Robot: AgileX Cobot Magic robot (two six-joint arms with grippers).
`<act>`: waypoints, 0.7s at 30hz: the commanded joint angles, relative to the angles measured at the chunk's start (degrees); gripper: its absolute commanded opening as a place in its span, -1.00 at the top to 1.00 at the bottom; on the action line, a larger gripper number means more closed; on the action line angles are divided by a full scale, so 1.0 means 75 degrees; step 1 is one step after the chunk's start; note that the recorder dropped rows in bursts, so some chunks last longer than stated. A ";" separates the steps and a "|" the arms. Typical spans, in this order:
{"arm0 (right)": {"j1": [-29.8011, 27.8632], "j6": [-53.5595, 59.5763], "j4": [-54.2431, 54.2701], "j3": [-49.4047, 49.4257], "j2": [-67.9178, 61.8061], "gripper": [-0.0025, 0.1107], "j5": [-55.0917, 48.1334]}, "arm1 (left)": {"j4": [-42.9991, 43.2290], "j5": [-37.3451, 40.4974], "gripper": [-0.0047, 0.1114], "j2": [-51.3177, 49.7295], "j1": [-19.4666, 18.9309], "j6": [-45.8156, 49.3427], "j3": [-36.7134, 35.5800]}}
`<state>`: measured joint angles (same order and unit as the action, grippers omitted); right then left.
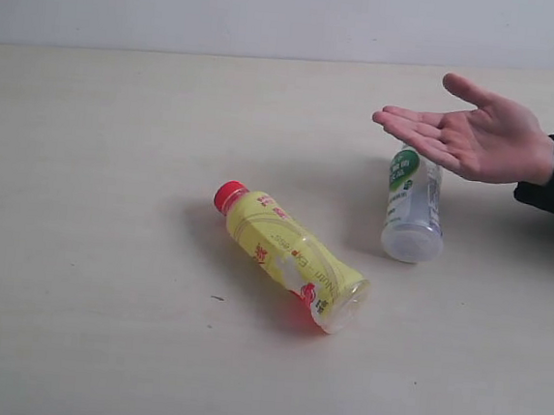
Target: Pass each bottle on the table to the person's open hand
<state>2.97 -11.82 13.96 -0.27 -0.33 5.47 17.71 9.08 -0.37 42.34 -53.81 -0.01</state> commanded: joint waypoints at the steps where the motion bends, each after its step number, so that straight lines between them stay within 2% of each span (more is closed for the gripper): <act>1: -0.0042 -0.0355 0.0085 0.0036 0.0044 0.92 0.1098 | -0.0035 0.0010 0.92 0.0050 -0.0003 0.0039 0.0001; 5: -0.0042 -0.1467 -0.0372 -0.0282 -0.0051 0.92 0.1016 | -0.0035 0.0010 0.92 0.0050 -0.0003 0.0039 0.0001; 9: -0.0042 -0.2563 -0.2721 -0.1865 -0.1083 0.92 -0.0376 | -0.0035 0.0010 0.92 0.0050 -0.0003 0.0039 0.0001; 11: -0.0042 -0.2528 -0.3215 -0.2625 -0.1798 0.92 -0.1264 | -0.0035 0.0010 0.92 0.0050 -0.0003 0.0094 0.0001; 14: -0.0042 -0.1491 -0.2977 -0.3676 -0.3031 0.92 -0.2152 | -0.0035 0.0010 0.92 0.0050 -0.0003 0.0144 0.0001; 17: -0.0042 0.0601 -0.2142 -0.4572 -0.4310 0.92 -0.3003 | -0.0035 0.0010 0.92 0.0050 -0.0003 0.0144 0.0001; 21: -0.0042 0.3856 0.0191 -0.5706 -0.6175 0.92 -0.4930 | -0.0035 0.0010 0.92 0.0050 -0.0003 0.0144 0.0001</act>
<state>2.97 0.00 3.93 -38.25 -37.97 -21.12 17.71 9.17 -0.37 42.34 -52.96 -0.01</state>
